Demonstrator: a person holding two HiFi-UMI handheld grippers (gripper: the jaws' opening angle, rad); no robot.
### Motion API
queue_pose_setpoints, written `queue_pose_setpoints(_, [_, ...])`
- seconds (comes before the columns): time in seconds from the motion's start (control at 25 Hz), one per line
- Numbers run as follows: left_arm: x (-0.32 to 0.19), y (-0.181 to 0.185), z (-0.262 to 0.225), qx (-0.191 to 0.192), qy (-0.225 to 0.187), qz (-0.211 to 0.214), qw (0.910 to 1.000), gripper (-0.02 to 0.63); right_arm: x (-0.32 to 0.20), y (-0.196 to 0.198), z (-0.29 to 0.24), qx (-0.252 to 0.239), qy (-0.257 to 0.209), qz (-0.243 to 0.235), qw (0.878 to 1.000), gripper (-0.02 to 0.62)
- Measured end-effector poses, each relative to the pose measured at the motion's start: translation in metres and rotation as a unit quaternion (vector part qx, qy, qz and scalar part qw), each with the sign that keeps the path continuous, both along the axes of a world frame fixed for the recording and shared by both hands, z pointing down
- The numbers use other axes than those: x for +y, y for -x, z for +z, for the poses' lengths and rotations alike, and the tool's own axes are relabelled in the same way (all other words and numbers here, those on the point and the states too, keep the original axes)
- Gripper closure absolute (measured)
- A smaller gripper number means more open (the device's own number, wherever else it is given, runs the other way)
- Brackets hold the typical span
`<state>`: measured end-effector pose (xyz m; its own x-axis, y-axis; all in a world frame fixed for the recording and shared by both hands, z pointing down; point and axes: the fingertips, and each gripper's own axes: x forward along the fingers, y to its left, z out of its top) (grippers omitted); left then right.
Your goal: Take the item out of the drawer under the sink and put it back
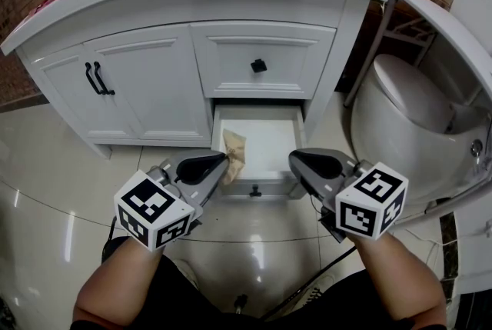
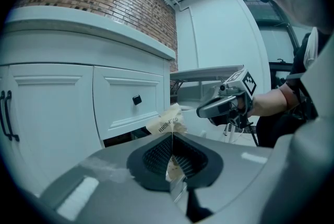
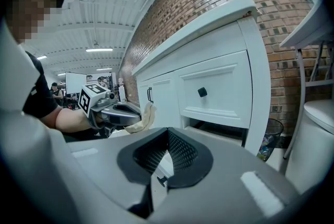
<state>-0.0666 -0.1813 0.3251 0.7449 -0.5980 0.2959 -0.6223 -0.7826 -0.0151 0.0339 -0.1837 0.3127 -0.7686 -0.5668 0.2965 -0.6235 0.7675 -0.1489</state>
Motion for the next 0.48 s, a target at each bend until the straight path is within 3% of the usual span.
queue_pose_setpoints(0.48, [-0.013,0.005,-0.004,-0.028,-0.032,-0.017,0.9989,0.595,-0.004,-0.003,-0.002,-0.007,-0.003,0.006,1.000,0.588])
